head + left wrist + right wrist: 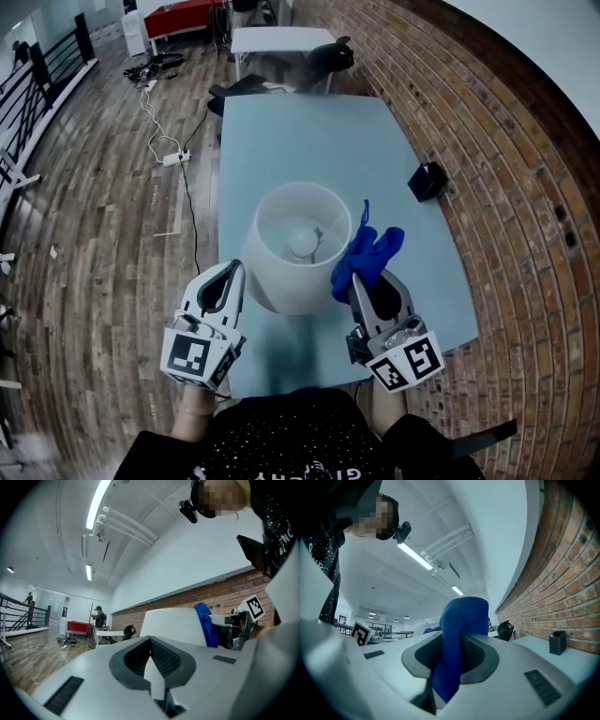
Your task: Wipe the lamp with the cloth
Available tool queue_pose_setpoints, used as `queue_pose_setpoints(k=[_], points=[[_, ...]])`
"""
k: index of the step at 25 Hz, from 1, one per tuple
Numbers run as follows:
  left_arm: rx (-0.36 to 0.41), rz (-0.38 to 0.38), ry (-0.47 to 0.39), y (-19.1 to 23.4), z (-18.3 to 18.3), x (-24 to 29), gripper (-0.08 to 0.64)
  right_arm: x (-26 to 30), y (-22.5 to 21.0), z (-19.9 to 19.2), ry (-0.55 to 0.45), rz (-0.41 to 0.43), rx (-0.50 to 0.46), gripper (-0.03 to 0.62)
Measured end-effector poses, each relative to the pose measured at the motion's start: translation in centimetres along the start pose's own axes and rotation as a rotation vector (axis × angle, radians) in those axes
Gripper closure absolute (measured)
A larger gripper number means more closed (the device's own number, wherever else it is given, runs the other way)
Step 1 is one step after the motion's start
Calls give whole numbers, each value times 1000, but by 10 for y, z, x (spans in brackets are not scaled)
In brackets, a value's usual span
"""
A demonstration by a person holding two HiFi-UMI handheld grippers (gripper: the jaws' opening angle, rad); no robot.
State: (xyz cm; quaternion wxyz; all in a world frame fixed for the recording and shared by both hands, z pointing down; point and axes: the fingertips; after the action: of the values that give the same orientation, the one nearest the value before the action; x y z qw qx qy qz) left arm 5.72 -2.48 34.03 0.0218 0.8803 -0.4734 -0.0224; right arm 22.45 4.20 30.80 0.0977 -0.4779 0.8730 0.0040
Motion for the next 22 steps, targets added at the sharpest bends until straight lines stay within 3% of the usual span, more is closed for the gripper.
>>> queue_pose_setpoints(k=[12,22], points=[[14,23,32,3,-14,3,551,-17,-22,-46,97,-47,70,500],[30,35,66,4,-26,0,551,-45,-41,-98,288,-115,110,500]])
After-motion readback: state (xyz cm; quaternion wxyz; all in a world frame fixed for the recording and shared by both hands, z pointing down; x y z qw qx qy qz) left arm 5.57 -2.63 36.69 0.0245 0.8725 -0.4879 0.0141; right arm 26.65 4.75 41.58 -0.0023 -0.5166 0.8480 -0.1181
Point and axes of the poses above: the fingertips, and each gripper's own axes: x forward along the fingers, y to its left, z out of its top, and after that the axes turned 12 degrees about z, right-handed
